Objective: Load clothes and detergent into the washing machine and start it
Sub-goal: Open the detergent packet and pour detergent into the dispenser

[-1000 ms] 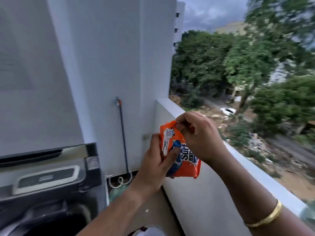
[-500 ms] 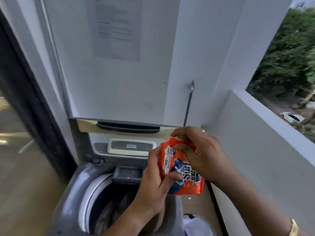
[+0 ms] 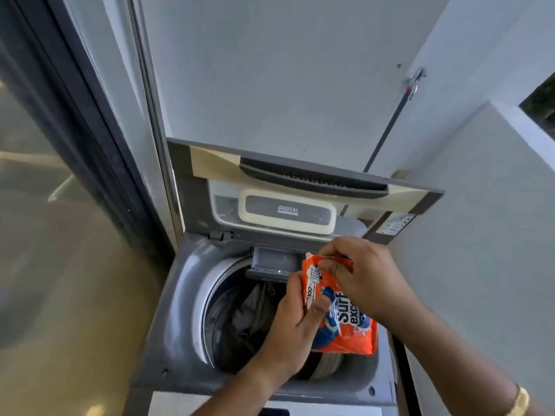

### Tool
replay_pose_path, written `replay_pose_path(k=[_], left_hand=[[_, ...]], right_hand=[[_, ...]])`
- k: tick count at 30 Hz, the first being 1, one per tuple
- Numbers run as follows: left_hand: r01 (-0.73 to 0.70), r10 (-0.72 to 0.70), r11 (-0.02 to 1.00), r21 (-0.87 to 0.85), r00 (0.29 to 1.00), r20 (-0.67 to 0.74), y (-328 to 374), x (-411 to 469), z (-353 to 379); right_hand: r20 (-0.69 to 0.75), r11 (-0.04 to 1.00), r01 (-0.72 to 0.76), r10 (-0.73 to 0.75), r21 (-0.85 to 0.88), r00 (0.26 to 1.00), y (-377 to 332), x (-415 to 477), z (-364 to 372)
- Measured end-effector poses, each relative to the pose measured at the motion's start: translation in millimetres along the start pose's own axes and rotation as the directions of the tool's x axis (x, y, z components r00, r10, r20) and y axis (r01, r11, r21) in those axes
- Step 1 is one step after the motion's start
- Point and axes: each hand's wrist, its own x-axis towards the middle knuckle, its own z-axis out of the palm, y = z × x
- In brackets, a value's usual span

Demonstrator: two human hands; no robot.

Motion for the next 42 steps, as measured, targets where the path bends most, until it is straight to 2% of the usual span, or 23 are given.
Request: replay_pose_path(k=[5, 18, 25, 32, 42], left_hand=[[0.131, -0.134, 0.985, -0.113, 0.991, -0.013, -31.8, 22.9, -17.6], [0.326, -0.35, 0.921, -0.214, 0.933, -0.085, -84.0, 57.9, -48.3], [0.429, -0.446, 0.873, -0.233, 0.895, -0.026, -83.1, 61.1, -55.2], [0.502, -0.514, 0.831, -0.239, 0.858, 0.017, -75.0, 69.9, -59.3], [0.549, -0.562, 0.794, -0.26, 0.826, 0.029, -78.5, 78.3, -62.9]], right_hand=[[0.031, 0.996, -0.083, 0.084, -0.033, 0.996, 14.2, 27.5, 43.9], [0.147, 0.985, -0.162, 0.169, -0.059, 0.975, 43.4, 78.2, 124.0], [0.183, 0.971, -0.196, 0.22, -0.137, 0.958, 44.9, 87.6, 136.7], [0.166, 0.962, -0.235, 0.256, -0.137, 0.952, 45.9, 92.9, 140.7], [0.175, 0.95, -0.254, 0.285, -0.18, 0.942, 52.4, 100.4, 151.2]])
